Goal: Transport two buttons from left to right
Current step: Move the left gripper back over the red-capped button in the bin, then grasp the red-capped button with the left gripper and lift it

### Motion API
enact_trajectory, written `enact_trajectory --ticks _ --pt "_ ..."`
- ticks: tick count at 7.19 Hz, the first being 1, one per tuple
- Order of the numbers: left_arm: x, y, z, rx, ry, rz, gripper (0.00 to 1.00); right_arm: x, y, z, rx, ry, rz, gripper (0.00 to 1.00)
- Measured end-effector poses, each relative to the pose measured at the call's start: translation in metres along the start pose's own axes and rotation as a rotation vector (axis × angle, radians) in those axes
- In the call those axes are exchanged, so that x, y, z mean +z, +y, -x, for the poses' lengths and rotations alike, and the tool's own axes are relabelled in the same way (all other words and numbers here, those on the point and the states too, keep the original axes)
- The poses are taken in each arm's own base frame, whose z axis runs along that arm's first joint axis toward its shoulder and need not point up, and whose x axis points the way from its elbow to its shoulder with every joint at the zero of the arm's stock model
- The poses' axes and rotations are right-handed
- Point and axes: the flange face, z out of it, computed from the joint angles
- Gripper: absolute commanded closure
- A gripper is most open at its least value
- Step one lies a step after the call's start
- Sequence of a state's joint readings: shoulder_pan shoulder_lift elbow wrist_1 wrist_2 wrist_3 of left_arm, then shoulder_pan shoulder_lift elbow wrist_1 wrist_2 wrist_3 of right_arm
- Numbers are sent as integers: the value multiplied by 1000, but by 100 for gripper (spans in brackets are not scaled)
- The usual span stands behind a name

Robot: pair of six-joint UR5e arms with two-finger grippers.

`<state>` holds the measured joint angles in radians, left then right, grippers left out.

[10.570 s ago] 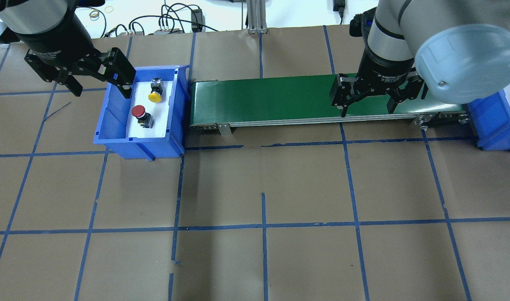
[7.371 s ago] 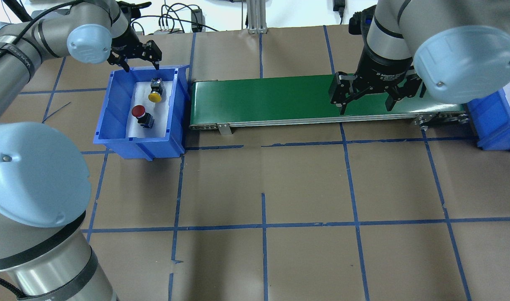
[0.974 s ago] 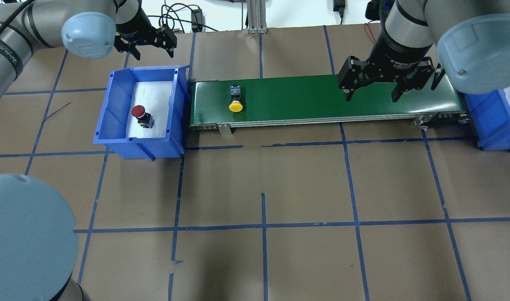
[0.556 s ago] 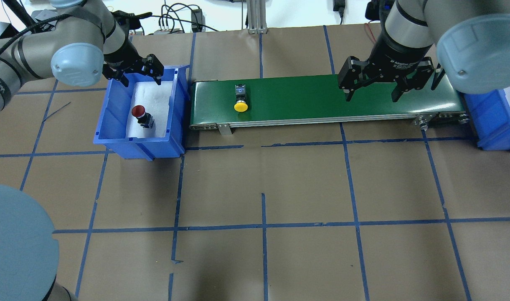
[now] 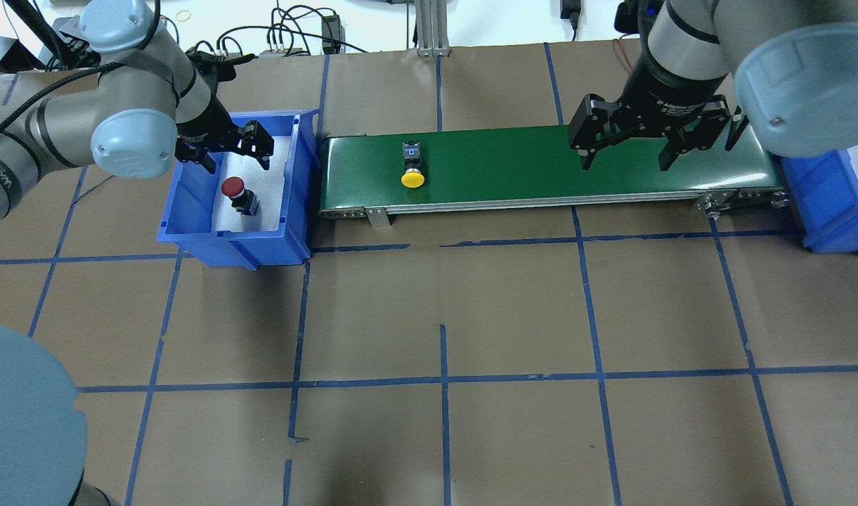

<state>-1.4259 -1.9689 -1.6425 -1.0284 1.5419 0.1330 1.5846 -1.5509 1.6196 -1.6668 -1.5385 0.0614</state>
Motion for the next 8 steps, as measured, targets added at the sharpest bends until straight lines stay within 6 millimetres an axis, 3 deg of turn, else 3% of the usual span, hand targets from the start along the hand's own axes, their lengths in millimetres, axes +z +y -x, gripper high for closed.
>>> enact_trajectory --ticks 8 --pt "11 12 22 52 -4 24 0 0 0 0 -3 3 -1 0"
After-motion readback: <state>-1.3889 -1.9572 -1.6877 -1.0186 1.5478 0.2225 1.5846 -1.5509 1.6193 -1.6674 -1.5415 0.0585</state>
